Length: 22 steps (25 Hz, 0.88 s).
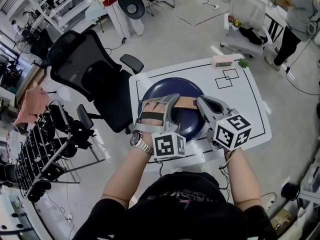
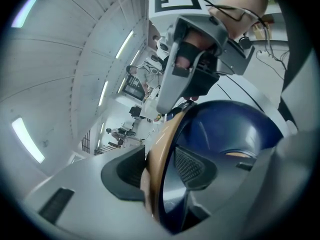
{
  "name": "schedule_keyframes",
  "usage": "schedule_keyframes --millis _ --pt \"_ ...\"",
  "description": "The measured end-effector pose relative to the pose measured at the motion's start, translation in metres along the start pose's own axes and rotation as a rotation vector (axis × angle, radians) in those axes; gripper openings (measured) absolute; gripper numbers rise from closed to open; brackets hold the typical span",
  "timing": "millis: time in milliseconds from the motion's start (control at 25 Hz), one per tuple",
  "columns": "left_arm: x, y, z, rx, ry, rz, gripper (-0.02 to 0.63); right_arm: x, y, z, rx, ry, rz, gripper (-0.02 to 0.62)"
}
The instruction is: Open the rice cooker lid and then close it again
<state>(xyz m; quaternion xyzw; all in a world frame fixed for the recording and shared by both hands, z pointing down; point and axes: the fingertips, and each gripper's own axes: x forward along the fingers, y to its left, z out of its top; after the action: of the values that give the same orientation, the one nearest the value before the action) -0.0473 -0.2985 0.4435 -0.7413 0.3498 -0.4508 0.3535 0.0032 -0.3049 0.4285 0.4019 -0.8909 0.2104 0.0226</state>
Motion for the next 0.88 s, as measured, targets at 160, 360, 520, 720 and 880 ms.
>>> schedule_keyframes --millis 160,360,520,720,880 --pt "0.001 -0.001 0.0 -0.008 0.011 0.003 0.173 0.0 -0.001 -0.001 0.002 0.001 0.004 0.002" --pt "0.001 0.0 0.001 -0.034 0.015 -0.009 0.173 -0.001 -0.001 0.0 -0.005 0.002 0.0 0.002" --pt "0.0 0.001 -0.001 -0.056 0.014 -0.011 0.175 -0.001 0.001 0.0 -0.025 0.004 -0.004 0.002" --pt "0.0 0.004 -0.002 -0.1 0.01 -0.014 0.178 -0.007 0.004 0.01 -0.03 -0.043 0.002 0.002" --pt "-0.003 0.011 -0.003 -0.142 0.0 -0.011 0.179 -0.016 0.003 0.025 -0.035 -0.088 -0.005 0.002"
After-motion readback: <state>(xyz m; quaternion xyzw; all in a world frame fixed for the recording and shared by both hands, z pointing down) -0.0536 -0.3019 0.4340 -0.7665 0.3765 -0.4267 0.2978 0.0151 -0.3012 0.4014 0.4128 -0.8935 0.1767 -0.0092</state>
